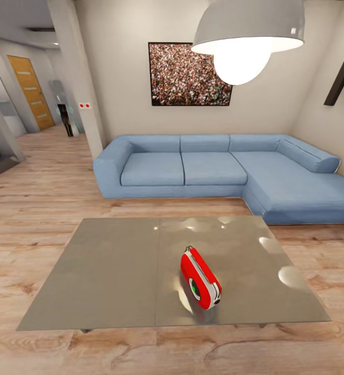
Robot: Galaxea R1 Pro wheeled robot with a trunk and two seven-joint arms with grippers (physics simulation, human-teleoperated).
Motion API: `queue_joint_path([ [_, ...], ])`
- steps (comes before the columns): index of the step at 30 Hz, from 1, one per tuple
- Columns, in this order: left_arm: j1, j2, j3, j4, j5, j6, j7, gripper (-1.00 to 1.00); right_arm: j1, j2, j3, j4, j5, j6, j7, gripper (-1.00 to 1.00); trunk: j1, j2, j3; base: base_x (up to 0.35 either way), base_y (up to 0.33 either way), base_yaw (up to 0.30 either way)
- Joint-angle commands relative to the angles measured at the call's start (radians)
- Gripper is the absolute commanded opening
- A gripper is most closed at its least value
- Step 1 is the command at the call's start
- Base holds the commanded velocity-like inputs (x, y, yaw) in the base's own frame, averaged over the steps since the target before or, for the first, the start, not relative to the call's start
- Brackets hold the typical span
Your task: Turn on the radio receiver that's on the table in the living room.
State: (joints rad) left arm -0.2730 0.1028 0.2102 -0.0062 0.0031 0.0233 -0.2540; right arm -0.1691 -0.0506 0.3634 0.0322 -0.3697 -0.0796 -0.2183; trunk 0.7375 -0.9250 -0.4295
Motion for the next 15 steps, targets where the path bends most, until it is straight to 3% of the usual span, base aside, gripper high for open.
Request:
queue_joint_path([
  [1,0.000,0.000,0.000,0.000,0.000,0.000,0.001,-1.00,0.005,0.007,0.001,0.000,0.001,-0.008,-0.027,1.00,0.000,0.000,0.002,0.000,0.000,0.078],
  [5,0.000,0.001,0.000,0.000,0.000,-0.005,0.016,-1.00,0.012,0.017,0.001,0.000,0.003,-0.018,-0.064,1.00,0.000,0.000,0.008,0.000,0.000,0.078],
  [15,0.000,0.005,0.000,0.000,0.000,-0.007,0.071,-1.00,0.014,0.024,0.002,0.000,-0.001,-0.023,-0.066,1.00,0.000,0.000,0.024,0.000,0.000,0.070],
])
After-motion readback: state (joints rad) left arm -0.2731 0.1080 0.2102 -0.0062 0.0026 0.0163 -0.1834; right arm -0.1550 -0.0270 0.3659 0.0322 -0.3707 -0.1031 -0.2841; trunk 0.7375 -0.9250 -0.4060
